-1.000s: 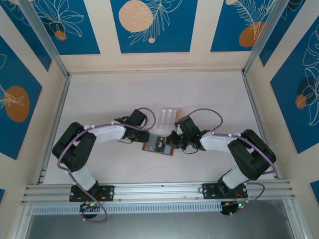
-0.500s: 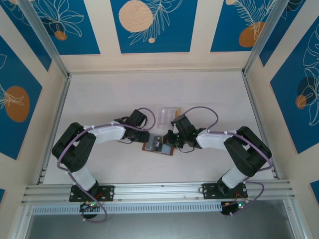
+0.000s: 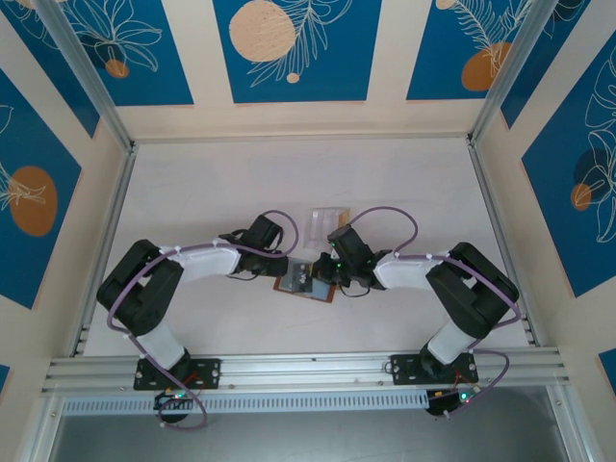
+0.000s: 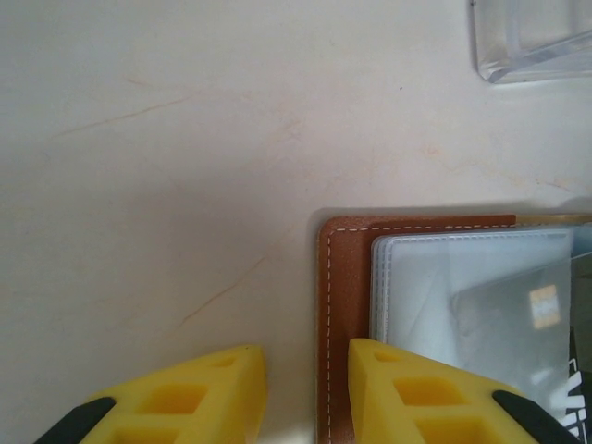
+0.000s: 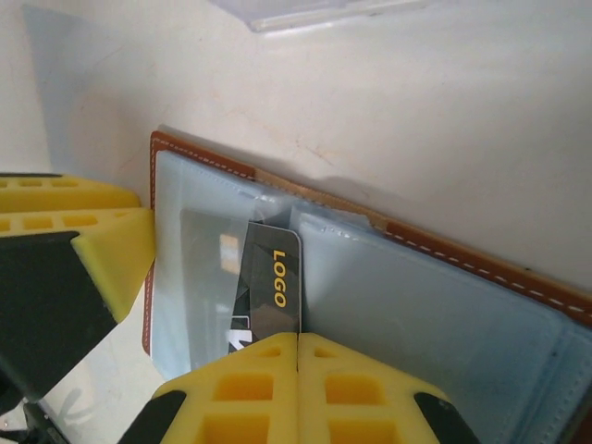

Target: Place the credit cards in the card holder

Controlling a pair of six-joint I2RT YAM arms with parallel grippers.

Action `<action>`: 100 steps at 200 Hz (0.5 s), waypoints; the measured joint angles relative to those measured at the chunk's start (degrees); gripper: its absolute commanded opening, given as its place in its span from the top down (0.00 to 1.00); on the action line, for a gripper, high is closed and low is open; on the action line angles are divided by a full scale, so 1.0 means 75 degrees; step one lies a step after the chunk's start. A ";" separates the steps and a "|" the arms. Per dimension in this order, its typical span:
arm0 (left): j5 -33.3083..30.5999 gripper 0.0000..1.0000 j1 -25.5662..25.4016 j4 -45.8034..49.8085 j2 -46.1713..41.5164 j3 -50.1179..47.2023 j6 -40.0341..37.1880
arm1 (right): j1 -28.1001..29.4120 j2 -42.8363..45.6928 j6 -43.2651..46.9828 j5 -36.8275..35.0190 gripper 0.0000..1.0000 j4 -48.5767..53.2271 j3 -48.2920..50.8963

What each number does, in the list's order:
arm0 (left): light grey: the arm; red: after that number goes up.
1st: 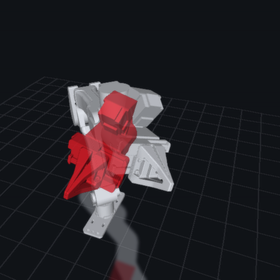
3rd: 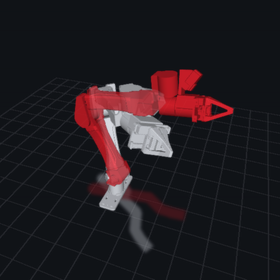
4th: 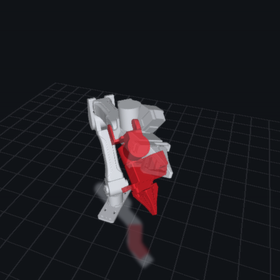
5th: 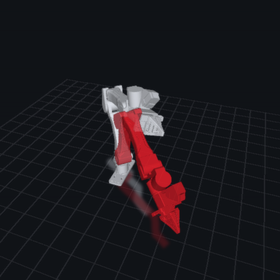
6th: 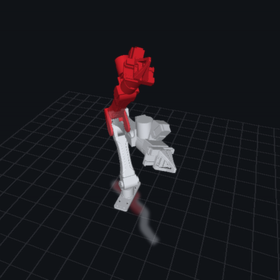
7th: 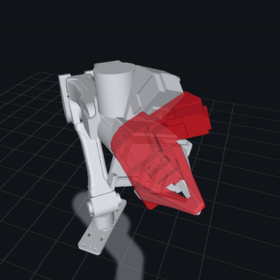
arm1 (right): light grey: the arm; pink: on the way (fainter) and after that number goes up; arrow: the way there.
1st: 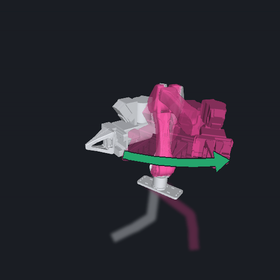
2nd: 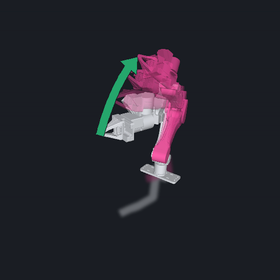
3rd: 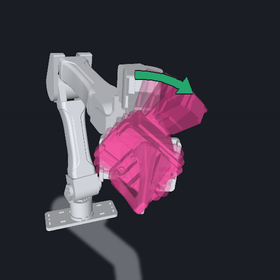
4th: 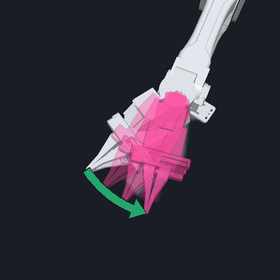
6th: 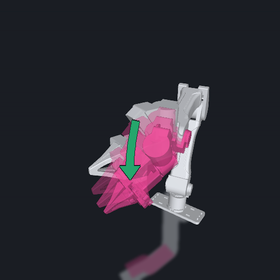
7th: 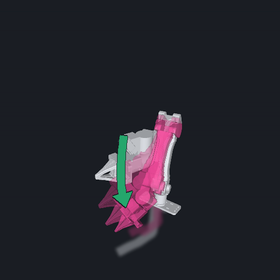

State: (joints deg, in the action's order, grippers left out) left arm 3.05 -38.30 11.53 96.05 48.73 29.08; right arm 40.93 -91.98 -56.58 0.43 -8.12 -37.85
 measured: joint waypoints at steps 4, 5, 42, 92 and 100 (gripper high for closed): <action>-0.0006 0.70 0.0000 0.0000 0.0000 0.0000 0.0023 | 0.0000 0.0006 -0.0012 -0.0041 1.00 0.0003 0.0006; -0.0006 0.70 0.0000 0.0000 0.0000 0.0000 0.0023 | 0.0000 0.0012 -0.0015 -0.0047 1.00 0.0003 0.0012; -0.0023 0.70 -0.0012 -0.0061 -0.0020 -0.0050 0.0082 | 0.0044 0.0478 -0.0306 -0.0542 1.00 0.0082 0.0344; -0.0032 0.69 -0.0020 -0.0064 -0.0023 -0.0050 0.0087 | 0.0332 0.0624 -0.0592 -0.0968 1.00 0.0169 0.0405; -0.0050 0.69 -0.0032 -0.0064 -0.0023 -0.0050 0.0111 | 0.0379 0.0609 -0.0612 -0.0988 1.00 0.0169 0.0396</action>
State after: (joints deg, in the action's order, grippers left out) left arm 2.68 -38.54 11.05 95.88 48.36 29.91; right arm 43.77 -87.42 -61.17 -6.98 -6.85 -34.87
